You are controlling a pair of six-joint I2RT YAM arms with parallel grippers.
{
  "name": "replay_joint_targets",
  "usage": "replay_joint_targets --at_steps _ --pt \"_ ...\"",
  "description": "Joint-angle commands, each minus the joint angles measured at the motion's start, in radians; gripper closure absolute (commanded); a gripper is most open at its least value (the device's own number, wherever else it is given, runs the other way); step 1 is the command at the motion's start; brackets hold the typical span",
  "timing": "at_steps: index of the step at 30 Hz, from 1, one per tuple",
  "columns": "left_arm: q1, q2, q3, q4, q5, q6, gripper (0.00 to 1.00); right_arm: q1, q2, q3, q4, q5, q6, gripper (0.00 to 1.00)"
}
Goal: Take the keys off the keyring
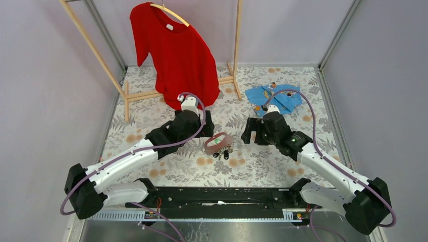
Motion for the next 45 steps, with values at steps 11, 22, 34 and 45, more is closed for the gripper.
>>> replay_joint_targets --at_steps 11,22,34,45 --pt "0.104 -0.023 -0.100 0.053 0.205 -0.026 0.01 0.036 0.199 -0.017 0.133 -0.038 0.185 0.01" --pt "0.226 0.021 -0.229 0.161 0.413 -0.085 0.01 0.088 0.419 0.012 0.280 0.031 0.364 0.11" --pt "0.296 0.140 -0.327 0.328 0.525 -0.120 0.06 0.152 0.617 0.085 0.373 0.065 0.401 0.22" --pt "0.321 0.351 -0.278 0.393 0.533 -0.127 0.43 0.151 0.673 0.021 0.570 -0.054 0.428 0.28"
